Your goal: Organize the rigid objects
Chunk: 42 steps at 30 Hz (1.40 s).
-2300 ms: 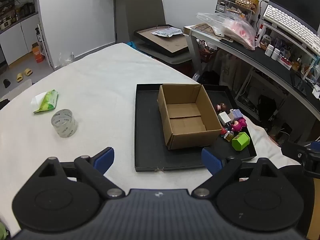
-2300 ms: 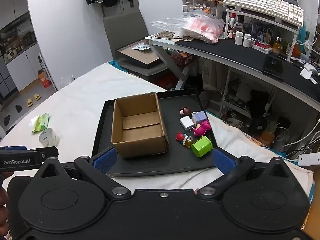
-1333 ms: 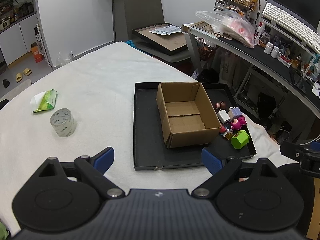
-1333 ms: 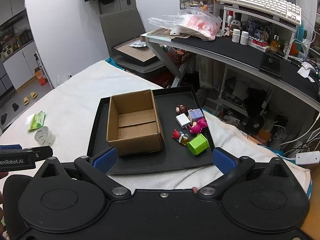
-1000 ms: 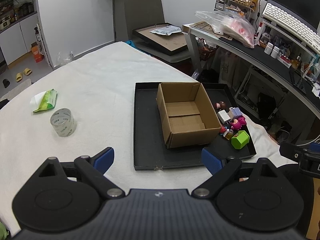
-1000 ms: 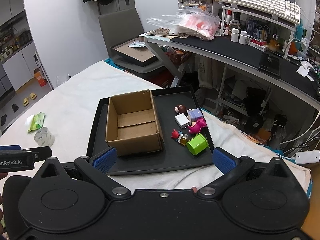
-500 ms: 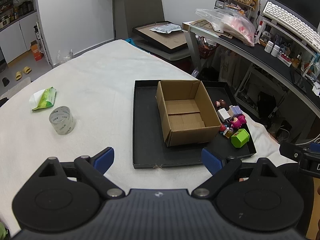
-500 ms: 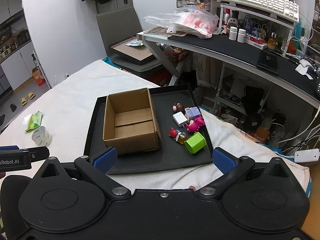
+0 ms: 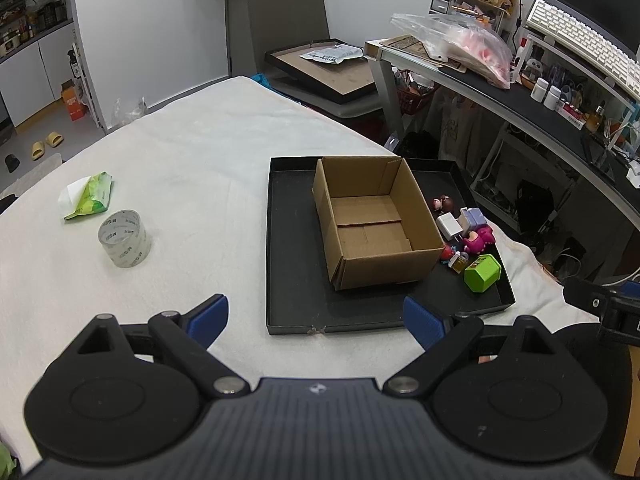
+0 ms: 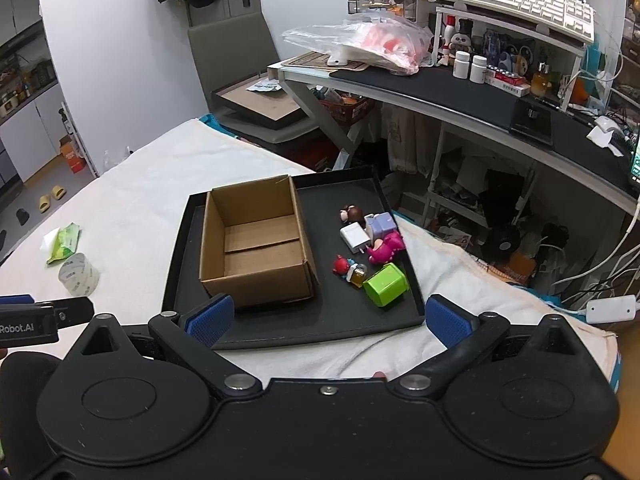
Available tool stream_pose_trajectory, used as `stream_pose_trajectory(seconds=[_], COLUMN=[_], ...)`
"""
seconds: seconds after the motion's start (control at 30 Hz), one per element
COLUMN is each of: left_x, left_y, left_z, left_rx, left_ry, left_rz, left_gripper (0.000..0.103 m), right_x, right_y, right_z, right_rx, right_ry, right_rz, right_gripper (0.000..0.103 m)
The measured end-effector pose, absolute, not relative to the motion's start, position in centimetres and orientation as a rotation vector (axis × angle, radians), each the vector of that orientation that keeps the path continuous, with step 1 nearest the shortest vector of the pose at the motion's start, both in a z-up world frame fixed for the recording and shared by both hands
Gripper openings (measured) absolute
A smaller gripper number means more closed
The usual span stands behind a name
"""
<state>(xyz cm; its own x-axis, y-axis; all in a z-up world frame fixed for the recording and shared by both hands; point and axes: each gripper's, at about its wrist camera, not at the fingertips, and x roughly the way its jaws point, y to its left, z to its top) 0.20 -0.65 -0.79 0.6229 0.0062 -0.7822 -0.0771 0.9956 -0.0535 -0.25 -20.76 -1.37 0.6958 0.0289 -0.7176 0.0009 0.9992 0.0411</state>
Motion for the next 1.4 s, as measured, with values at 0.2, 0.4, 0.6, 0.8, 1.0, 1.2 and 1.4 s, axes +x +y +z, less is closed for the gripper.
stream_pose_trajectory(seconds=[0.2,0.4,0.6,0.8,1.0,1.2,1.4], left_x=[0.4,1.6,3.1,4.9,6.6,8.4,10.7], left_y=[-0.5,-0.6,-0.7,-1.3,-2.0,-2.9,-3.5], left_z=[-1.4,-2.7,-4.1,-5.1,-6.6,-8.0,-9.8], left_rx=[-0.095,-0.099,-0.122,-0.115,-0.112,-0.108,-0.115], left_ry=[0.892,0.907,0.919,0.915,0.938,0.955,0.980], left_rz=[0.049,0.063,0.077,0.100,0.125,0.132,0.152], left_gripper=[0.093,0.093,0.093,0.093,0.093,0.092,0.091], right_x=[0.0,0.7,2.2,3.9,5.8,7.8,9.8], right_y=[-20.9,-20.9,-21.0,-21.5,-23.6,-25.3,-27.1], right_z=[-1.5,-2.4,-4.3,-6.2,-7.6,-9.7,-12.0], right_rx=[0.045,0.044,0.057,0.066,0.145,0.188,0.250], right_ry=[0.806,0.824,0.868,0.907,0.890,0.907,0.927], right_rz=[0.018,0.016,0.010,-0.004,-0.051,-0.074,-0.096], right_gripper=[0.103,0.103,0.103,0.103,0.103,0.103,0.103])
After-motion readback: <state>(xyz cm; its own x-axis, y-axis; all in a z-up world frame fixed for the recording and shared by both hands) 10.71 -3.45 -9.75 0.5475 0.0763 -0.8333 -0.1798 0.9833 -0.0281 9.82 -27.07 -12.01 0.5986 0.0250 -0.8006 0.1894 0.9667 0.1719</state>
